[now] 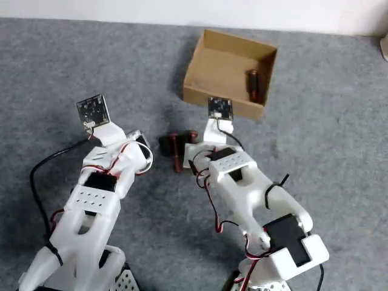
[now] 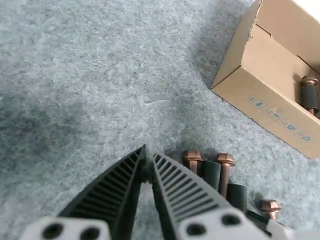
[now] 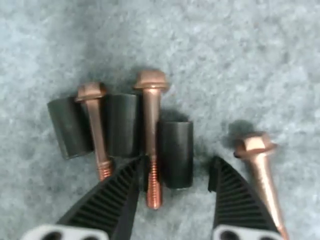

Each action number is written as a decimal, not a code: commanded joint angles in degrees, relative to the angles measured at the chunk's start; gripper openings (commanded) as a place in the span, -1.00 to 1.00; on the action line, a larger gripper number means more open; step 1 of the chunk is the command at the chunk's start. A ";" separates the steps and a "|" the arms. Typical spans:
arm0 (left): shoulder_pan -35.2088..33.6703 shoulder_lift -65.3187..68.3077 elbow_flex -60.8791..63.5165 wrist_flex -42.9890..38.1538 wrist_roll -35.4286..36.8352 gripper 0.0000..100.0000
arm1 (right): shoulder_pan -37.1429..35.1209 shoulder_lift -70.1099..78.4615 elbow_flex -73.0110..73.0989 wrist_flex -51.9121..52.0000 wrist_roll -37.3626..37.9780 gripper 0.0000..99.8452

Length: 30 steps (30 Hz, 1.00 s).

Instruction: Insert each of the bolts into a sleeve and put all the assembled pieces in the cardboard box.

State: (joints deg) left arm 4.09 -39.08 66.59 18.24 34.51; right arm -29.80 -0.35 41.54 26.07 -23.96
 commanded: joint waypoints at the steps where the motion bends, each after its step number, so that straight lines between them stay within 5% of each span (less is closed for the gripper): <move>1: -0.04 -0.22 -2.95 0.09 0.35 -0.99 | 1.10 0.04 -1.89 -0.92 -0.35 -0.65; 30: 0.04 -0.22 -2.86 0.09 0.35 -0.99 | 4.26 0.40 -1.89 -0.92 -0.44 -0.65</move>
State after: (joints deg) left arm 4.09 -39.08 66.59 18.24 34.51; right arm -28.13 0.00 41.45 26.07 -24.04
